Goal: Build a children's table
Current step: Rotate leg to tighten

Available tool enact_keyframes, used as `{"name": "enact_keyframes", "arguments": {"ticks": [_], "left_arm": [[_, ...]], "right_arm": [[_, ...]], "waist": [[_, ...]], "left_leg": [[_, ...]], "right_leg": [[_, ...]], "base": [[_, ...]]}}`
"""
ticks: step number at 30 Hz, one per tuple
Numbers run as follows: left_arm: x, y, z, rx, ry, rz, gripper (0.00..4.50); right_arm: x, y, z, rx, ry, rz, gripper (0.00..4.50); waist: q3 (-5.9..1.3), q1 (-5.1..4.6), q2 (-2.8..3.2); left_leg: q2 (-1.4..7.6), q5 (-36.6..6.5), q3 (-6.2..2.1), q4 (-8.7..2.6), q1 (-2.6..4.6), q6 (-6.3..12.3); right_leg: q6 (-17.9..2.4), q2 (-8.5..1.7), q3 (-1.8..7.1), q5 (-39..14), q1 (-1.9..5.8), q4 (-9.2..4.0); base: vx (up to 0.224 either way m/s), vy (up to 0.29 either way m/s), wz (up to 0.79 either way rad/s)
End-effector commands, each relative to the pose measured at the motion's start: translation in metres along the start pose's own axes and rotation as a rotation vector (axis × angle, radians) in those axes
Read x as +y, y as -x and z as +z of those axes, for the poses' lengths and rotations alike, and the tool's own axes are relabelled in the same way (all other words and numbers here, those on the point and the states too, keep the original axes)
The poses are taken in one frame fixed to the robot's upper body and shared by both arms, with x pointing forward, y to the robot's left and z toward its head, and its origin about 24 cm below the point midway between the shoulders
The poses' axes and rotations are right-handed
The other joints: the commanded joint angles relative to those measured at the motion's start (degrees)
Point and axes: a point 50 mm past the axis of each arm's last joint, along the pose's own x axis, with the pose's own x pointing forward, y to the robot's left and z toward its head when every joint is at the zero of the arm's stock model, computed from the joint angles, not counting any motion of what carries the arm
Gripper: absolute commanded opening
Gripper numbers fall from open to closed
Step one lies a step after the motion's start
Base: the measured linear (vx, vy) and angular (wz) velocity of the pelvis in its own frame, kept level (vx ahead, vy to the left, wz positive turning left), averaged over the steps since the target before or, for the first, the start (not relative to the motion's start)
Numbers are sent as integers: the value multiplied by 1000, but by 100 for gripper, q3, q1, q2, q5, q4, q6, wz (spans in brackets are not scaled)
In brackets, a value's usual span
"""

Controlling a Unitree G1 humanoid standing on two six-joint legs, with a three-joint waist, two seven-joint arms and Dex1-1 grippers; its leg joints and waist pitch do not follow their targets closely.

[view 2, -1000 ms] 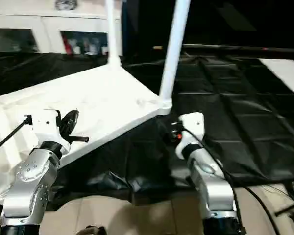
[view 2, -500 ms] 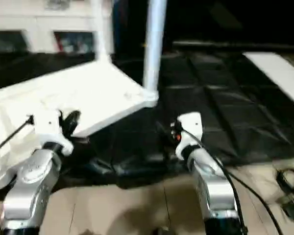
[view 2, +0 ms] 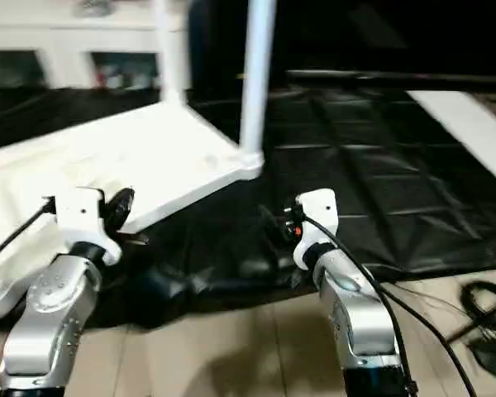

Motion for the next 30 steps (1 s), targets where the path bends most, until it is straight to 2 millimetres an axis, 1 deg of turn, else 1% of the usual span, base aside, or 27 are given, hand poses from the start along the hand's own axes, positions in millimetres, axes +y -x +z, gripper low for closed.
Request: {"name": "enact_keyframes", "arguments": {"ticks": [1,3,5,6,7,8,9,10,11,12,13,14,15,16,17,18,19,20,21,23,24,25,26,27,28,29,30], "left_arm": [[1,0,1,-5,-4,-2,0],[0,1,1,-4,-3,-3,0],[0,1,0,-3,-3,-4,0],[0,2,0,-2,-3,-4,0],[0,2,0,-2,-3,-3,0],[0,2,0,-1,-3,-4,0],[0,2,0,-1,-3,-4,0],[1,3,-1,-1,-3,-5,0],[1,3,-1,-1,-3,-5,0],[0,3,-1,0,-5,-8,0],[0,3,-1,0,-5,-10,0],[0,3,-1,-1,-6,-12,0],[0,3,-1,-1,-6,-15,0],[0,2,-1,-1,-7,-18,0],[-1,2,-1,-1,-8,-23,0],[-2,2,-1,1,-9,-31,0],[-2,1,-1,1,-9,-34,0],[-3,1,-1,3,-9,-38,0],[-3,1,-1,4,-10,-41,0],[-2,0,-1,5,-10,-44,0],[-2,-1,-2,14,-10,-46,0],[-2,-1,-2,14,-7,-48,0],[-3,-2,-3,14,2,-51,0],[-3,-3,-4,26,-12,-62,0],[-2,-5,-5,40,-37,-86,0],[-3,-5,-6,46,-37,-93,0],[-2,-11,-12,107,-70,-147,0]], "right_arm": [[3,-2,3,-6,-1,18,380],[4,-2,3,-5,-2,21,380],[4,-2,2,-3,3,26,380],[5,-2,2,-3,8,30,380],[5,-2,2,-3,10,31,380],[5,-2,2,-3,11,33,380],[5,-2,2,-3,11,33,380],[5,-3,2,-1,18,36,380],[5,-3,2,-1,20,37,380],[6,-3,2,1,28,41,380],[6,-3,1,1,27,42,380],[7,-3,1,1,26,42,380],[7,-3,1,1,23,41,380],[7,-3,1,0,20,40,380],[7,-3,1,0,19,37,380],[7,-2,0,0,17,32,380],[7,-1,0,-1,16,30,380],[6,-1,-1,-1,13,23,380],[6,0,-1,-1,10,15,380],[6,0,-1,-3,10,12,380],[6,1,-1,-4,11,10,380],[5,1,-1,-5,11,9,380],[5,1,-1,-7,11,7,380],[4,0,0,-9,11,5,380],[3,-1,1,-12,11,4,380],[3,-1,1,-12,11,5,380],[3,-3,2,-10,20,14,380]], "waist": [[-334,26,51],[-414,-48,64],[-392,-173,81],[-483,-169,29],[-504,-124,-7],[-535,36,-94],[-511,61,-79],[-520,55,-8],[-541,-16,39],[-663,-539,63],[-618,-518,57],[-550,-465,18],[-540,-435,-145],[-505,-187,-568],[-533,-15,-612],[-439,38,-507],[-352,-4,-459],[-309,18,-311],[-248,-1,-121],[-201,-58,122],[-285,-276,448],[-505,-454,367],[-517,-434,419],[-511,-445,407],[-494,-380,290],[-543,-340,253],[-518,-240,82]], "left_leg": [[115,-1666,22,-496,-15,425],[188,-1408,-74,-542,216,735],[300,-1137,-240,-547,441,1374],[176,-236,-216,-347,403,2134],[25,79,-135,-243,248,2265],[-377,475,16,-19,-194,2212],[-379,532,17,5,-270,2100],[-287,838,-112,-24,-80,1937],[-153,1182,-278,-50,249,2106],[945,2981,-1371,-170,1491,3719],[984,3388,-1455,-233,1369,3934],[852,3321,-1383,-257,1187,3844],[156,2319,-998,-114,888,2873],[-822,360,-302,224,100,1899],[-1065,-657,-154,779,-373,1725],[-794,-665,-325,1127,-530,1138],[-671,-293,-379,1182,-614,640],[-548,117,-401,1002,-557,373],[-248,406,-469,644,-557,423],[-54,399,-450,142,-550,625],[174,-360,-800,-411,-328,794],[537,-1037,-1357,-398,507,1835],[495,-385,-1371,-218,503,2345],[401,553,-1324,-147,461,2478],[304,2594,-1185,-113,260,2587],[262,3926,-1161,-21,268,2528],[95,5280,-946,73,54,2120]], "right_leg": [[-939,-265,212,-1893,251,-614],[-1117,-161,147,-804,187,-435],[-1196,-136,75,-94,-31,-210],[-1014,-191,102,625,72,-142],[-890,-182,164,921,235,-176],[-581,-83,362,1647,685,-281],[-530,-89,407,1762,703,-292],[-302,125,333,2066,630,-134],[-85,256,211,2122,391,69],[693,-193,71,-577,-1137,897],[741,-353,138,-924,-1219,1011],[714,-441,233,-745,-1281,1034],[215,-471,446,358,-1113,590],[420,-312,907,627,-17,64],[84,-625,1390,812,507,-163],[-284,-825,1378,1402,490,-158],[-551,-846,1182,1553,423,-211],[-788,-866,923,1157,332,-397],[-1159,-905,722,-117,264,-664],[-1138,-697,306,-1368,456,-787],[-605,117,-210,-1097,426,-91],[-162,195,-110,-1086,-386,699],[142,74,16,-692,-639,890],[287,64,12,-470,-725,934],[608,6,91,191,-765,914],[735,-57,181,674,-834,801],[618,-267,463,1955,-779,388]], "base": [[134,38,5],[157,27,8],[211,5,9],[201,-3,5],[190,-6,7],[190,-6,7],[185,-10,20],[199,-49,25],[199,-49,25],[165,-112,-10],[76,-180,-52],[76,-180,-52],[-16,-151,-45],[29,-60,2],[29,-60,2],[156,-28,16],[169,-36,-12],[169,-36,-12],[152,-12,-15],[181,91,-18],[252,124,-27],[242,53,-10],[242,53,-10],[158,31,-7],[99,15,-21],[99,15,-21],[0,0,0]]}}
